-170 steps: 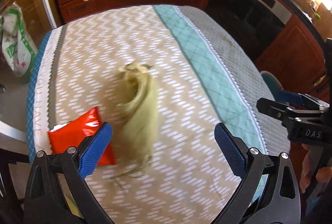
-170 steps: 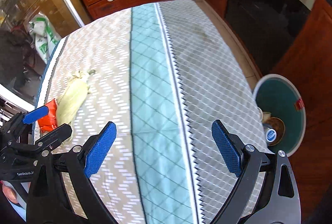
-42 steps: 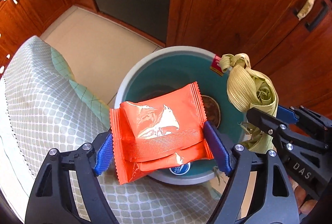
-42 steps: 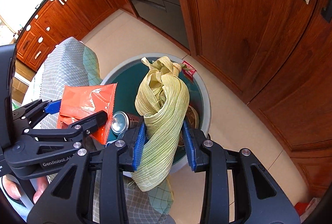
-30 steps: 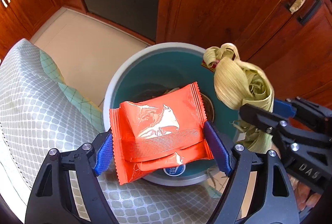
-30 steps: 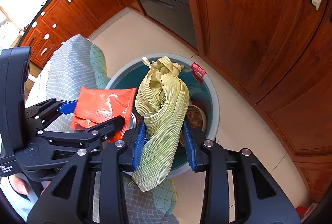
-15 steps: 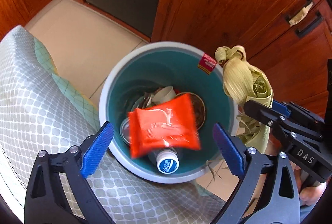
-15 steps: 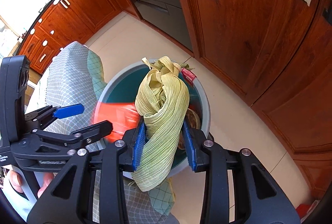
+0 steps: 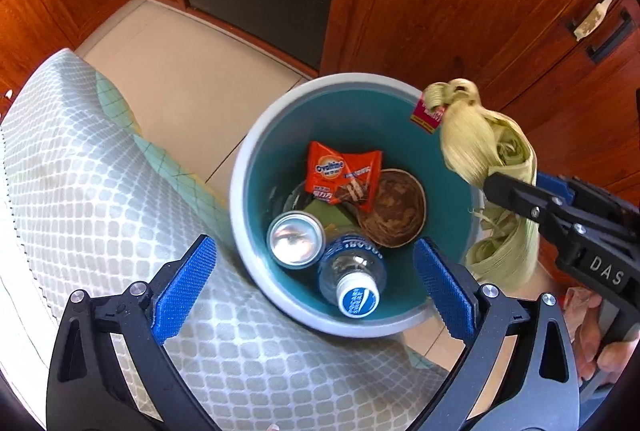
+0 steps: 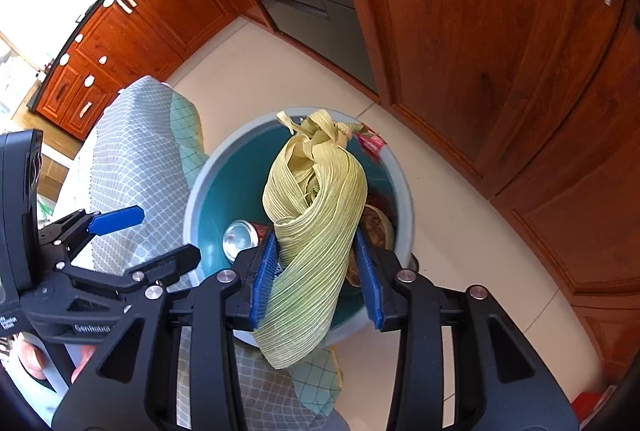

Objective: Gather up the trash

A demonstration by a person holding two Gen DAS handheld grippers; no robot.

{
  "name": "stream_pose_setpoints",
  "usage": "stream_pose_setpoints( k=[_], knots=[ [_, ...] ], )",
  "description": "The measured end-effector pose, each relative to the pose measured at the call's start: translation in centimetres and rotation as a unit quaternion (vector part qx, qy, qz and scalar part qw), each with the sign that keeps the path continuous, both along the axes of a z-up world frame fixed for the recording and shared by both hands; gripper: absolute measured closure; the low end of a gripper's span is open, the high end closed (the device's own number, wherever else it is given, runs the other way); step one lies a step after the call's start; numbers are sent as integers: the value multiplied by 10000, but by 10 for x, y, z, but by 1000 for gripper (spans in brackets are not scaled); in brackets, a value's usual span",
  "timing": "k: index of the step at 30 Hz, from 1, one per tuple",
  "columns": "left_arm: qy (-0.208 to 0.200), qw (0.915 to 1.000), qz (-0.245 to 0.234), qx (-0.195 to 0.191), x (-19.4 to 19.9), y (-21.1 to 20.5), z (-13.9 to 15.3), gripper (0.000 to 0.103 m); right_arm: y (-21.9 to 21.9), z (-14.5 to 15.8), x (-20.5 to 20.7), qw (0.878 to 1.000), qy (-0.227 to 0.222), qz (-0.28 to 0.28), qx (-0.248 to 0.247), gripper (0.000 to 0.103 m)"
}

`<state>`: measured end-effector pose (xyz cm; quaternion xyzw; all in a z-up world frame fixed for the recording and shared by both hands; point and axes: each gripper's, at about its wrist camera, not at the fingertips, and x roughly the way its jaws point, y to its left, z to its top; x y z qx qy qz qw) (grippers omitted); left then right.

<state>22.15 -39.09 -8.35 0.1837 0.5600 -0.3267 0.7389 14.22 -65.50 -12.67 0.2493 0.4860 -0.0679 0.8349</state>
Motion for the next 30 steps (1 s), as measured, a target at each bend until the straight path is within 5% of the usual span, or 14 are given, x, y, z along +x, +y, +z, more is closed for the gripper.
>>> stream_pose_setpoints(
  k=[4,18,30],
  knots=[
    [15,9999,104,-39,0,12,5,4,3,10,3,9997,-221,-6,39,25],
    [-83,9988,435,-213,-25,57,20,4,10,14,-11,9997,111,-178,-103,16],
    [-949,9928,653,-321,-65,96,71,4,50,49,-49,9976,-26,115,-687,7]
  ],
)
